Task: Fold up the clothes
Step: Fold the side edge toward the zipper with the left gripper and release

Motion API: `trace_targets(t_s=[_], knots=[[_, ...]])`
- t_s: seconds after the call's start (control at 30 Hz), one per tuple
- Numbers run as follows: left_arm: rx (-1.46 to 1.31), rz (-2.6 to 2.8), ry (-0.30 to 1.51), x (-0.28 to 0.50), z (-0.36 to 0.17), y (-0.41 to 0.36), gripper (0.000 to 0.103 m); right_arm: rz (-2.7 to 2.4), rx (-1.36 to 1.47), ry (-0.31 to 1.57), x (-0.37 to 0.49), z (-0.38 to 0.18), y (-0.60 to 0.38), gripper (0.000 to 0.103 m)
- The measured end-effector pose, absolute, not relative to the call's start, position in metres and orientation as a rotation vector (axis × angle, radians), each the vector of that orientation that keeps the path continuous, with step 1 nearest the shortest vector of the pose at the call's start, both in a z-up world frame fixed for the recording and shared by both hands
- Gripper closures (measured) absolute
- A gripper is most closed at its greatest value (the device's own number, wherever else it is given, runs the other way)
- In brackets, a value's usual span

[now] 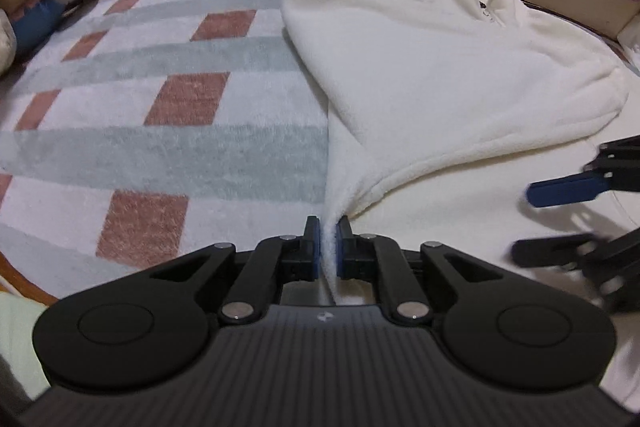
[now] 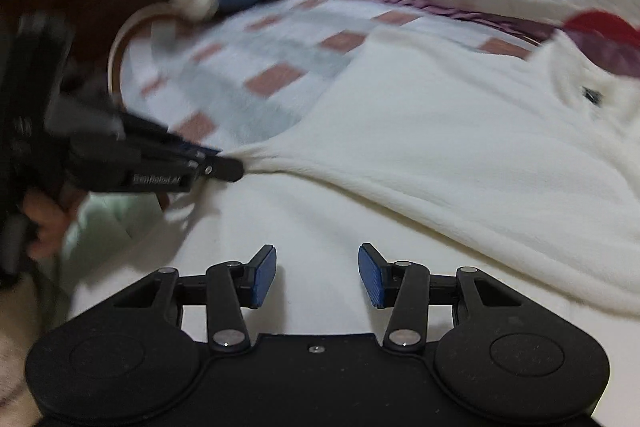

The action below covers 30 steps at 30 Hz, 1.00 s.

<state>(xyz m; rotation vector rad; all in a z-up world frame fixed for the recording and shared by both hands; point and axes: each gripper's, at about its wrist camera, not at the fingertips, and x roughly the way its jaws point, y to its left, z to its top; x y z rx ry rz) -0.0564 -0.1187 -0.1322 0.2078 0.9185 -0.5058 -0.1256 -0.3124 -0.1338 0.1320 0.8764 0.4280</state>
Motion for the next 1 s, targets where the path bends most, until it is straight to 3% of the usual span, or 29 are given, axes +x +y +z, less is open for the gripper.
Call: trace_targets(t_s=[0.2, 0.43, 0.57, 0.73, 1.0], knots=[[0.171, -0.523, 0.925, -0.053, -0.132, -0.113, 0.094, 0.504, 0.125, 0.903, -0.118, -0.137, -0.291, 0.049], [-0.01, -0.549, 0.948, -0.048, -0.117, -0.087, 0.08, 0.592, 0.116, 0.932, -0.108, -0.141, -0.266, 0.054], [-0.015, -0.496, 0.893, -0.063, -0.1, -0.074, 0.077, 0.59, 0.131, 0.917, -0.137, -0.133, -0.275, 0.054], [-0.157, -0.579, 0.961, -0.089, -0.1, -0.058, 0.073, 0.583, 0.152, 0.895, -0.177, -0.122, -0.288, 0.054], [-0.034, -0.556, 1.062, -0.12, -0.11, -0.079, 0.066, 0.666, 0.154, 0.867, -0.212, -0.126, -0.269, 0.053]])
